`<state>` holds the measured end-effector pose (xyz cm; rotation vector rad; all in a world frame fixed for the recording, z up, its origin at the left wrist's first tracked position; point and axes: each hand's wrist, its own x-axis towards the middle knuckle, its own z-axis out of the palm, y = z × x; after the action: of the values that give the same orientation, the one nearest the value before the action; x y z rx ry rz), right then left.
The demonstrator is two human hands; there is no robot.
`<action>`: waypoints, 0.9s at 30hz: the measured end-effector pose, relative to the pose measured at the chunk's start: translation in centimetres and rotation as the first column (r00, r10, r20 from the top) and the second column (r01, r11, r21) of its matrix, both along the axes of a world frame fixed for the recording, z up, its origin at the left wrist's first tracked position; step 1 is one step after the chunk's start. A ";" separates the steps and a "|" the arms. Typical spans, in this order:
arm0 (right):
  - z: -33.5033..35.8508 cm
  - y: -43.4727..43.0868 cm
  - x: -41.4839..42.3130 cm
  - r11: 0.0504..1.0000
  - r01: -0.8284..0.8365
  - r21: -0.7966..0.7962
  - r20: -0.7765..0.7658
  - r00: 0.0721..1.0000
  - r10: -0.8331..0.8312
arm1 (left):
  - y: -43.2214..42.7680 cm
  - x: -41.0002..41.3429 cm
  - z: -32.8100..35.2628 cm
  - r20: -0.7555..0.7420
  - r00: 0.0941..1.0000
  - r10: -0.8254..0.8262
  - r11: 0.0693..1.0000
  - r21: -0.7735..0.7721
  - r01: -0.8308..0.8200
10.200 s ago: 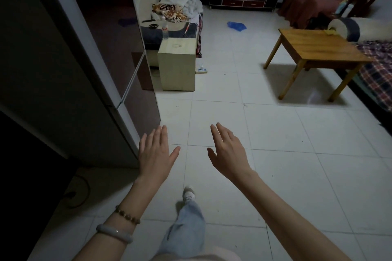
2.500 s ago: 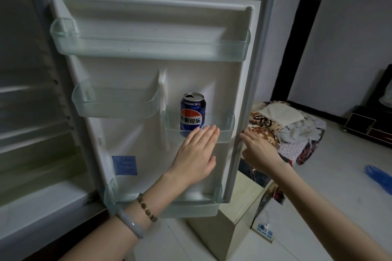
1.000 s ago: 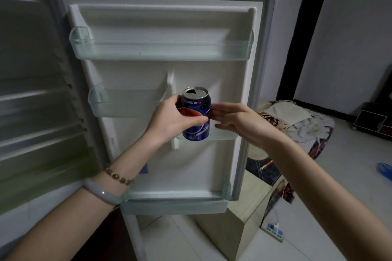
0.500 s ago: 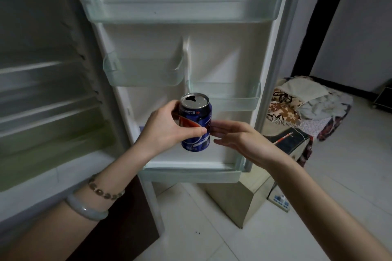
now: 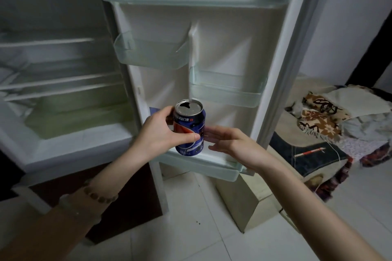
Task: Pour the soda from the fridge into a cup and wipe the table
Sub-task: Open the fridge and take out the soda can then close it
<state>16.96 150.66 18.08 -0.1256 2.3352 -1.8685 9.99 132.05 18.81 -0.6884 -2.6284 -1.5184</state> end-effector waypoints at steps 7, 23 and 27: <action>-0.4 6.0 3.4 0.975 -0.218 0.051 0.017 0.976 0.218 | 5.3 7.7 -1.6 0.041 0.974 0.222 0.971 0.082 -0.225; -0.4 12.2 9.7 0.909 -0.417 0.021 -0.011 0.909 0.417 | 11.5 19.3 -0.4 0.064 0.922 0.382 0.914 0.126 -0.387; -0.2 12.5 9.7 0.920 -0.391 0.023 -0.059 0.918 0.391 | 12.0 19.5 0.2 0.034 0.917 0.397 0.907 0.140 -0.398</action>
<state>26.65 163.17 17.90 -0.6108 2.1539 -1.6724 29.51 144.06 19.03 -0.1217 -2.4281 -1.5562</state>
